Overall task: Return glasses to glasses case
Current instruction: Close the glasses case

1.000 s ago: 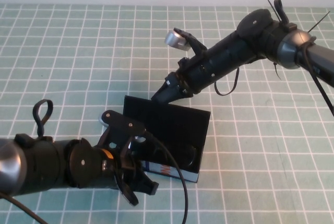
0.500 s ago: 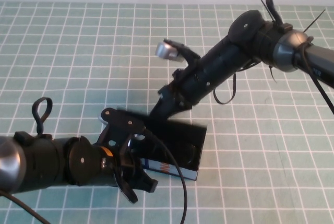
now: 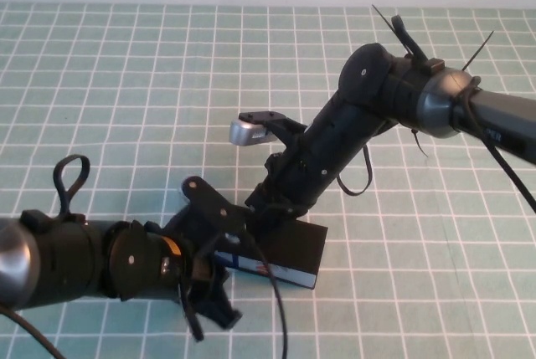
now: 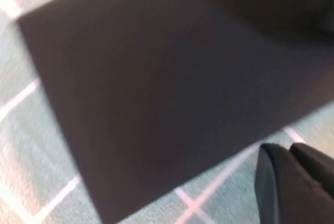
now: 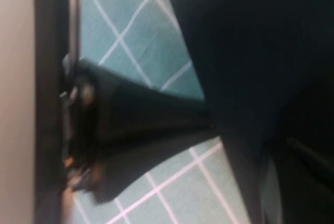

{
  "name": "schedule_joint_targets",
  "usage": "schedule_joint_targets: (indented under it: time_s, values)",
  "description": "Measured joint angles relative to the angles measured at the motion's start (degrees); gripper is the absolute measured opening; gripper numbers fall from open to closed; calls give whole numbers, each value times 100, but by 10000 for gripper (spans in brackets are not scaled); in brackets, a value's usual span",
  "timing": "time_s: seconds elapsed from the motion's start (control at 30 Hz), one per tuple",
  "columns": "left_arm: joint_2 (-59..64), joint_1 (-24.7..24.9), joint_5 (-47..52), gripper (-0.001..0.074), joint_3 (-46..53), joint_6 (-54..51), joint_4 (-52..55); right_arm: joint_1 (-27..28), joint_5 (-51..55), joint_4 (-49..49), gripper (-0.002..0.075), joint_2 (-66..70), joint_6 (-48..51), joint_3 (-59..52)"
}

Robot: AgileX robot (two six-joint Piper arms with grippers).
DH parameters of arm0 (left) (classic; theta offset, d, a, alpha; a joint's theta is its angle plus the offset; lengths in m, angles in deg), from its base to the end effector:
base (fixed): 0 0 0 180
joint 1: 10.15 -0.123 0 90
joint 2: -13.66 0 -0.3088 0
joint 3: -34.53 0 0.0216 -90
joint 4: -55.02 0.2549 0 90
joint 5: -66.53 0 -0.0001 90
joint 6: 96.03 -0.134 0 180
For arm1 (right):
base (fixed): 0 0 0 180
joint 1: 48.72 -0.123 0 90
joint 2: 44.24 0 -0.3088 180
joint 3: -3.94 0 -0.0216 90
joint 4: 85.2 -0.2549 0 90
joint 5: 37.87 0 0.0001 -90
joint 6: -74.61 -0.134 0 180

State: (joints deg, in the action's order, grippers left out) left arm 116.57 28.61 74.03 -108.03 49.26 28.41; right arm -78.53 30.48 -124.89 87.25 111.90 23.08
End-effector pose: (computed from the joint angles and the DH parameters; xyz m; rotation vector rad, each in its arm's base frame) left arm 0.2453 -0.2071 0.1292 1.0538 2.3643 -0.2741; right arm 0.3576 0.2966 0.1699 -1.2880 2.6585 0.9787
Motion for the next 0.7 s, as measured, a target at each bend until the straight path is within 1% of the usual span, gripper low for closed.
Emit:
schedule_joint_targets:
  time_s: [0.1, 0.17, 0.33, 0.4, 0.5, 0.6, 0.7]
  values:
    - [-131, 0, 456, 1, -21, -525, 414, 0, -38, 50, -13, 0, 101, 80]
    - [-299, 0, 869, 1, -21, -812, 732, 0, 4, 64, -13, -11, 403, 177]
    - [-1069, 0, 1654, 1, -21, -982, 1669, 0, 38, 77, -13, -397, 671, 214]
    - [-1491, 0, 1861, 1, -21, -796, 2115, -27, 51, 87, -13, -572, 711, 214]
    - [-2129, -11, 2005, 1, -10, -248, 2790, -170, 62, 405, -13, -815, 781, 115]
    - [-2767, -164, 2128, 1, -59, 361, 3329, -440, 74, 926, -13, -922, 820, -226]
    - [-3353, -401, 2356, 1, -175, 594, 3543, -647, 88, 1240, -13, -931, 831, -641]
